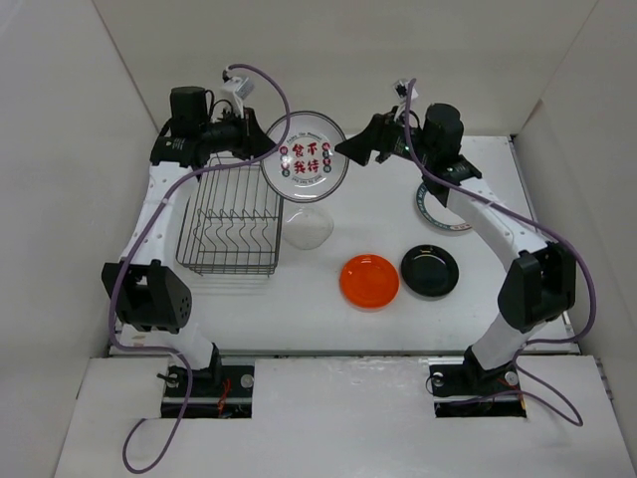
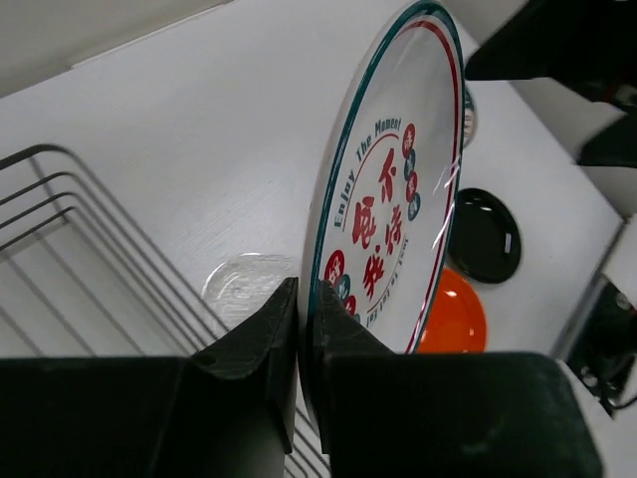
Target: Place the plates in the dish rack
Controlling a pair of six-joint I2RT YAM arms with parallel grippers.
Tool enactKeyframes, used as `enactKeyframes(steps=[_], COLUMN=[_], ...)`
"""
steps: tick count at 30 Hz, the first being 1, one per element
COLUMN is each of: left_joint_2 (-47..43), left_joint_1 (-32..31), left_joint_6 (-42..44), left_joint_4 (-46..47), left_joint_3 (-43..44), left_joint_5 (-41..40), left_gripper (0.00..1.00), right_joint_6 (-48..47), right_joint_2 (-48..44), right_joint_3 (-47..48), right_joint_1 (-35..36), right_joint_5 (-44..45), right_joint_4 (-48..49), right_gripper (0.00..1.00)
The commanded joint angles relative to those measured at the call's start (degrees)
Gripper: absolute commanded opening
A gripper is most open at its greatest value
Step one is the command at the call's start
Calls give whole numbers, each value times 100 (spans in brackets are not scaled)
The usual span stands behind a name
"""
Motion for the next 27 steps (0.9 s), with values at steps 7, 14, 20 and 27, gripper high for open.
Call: enactKeyframes(steps=[7, 14, 20, 27], left_joint_2=[-2022, -3138, -3693, -3693], left_joint_1=[40, 251, 251, 251], left_joint_6=[49, 1077, 1685, 1817], left_joint_4=[179, 416, 936, 1427], left_joint_3=[-848, -2043, -3116, -3697], left_joint_5=[-5019, -7009, -7344, -7335], left_gripper=[0, 0, 0, 0], right_joint_6=[-494, -548, -662, -767], right_joint_2=[-899, -1004, -1119, -1119], right_joint_3=[-316, -536, -782, -949], right_joint_1=[159, 212, 265, 212], right_joint_5=[2465, 3162, 3101, 2986], right_joint_4=[-907, -1552, -1552, -1552], right_gripper=[100, 100, 100, 100])
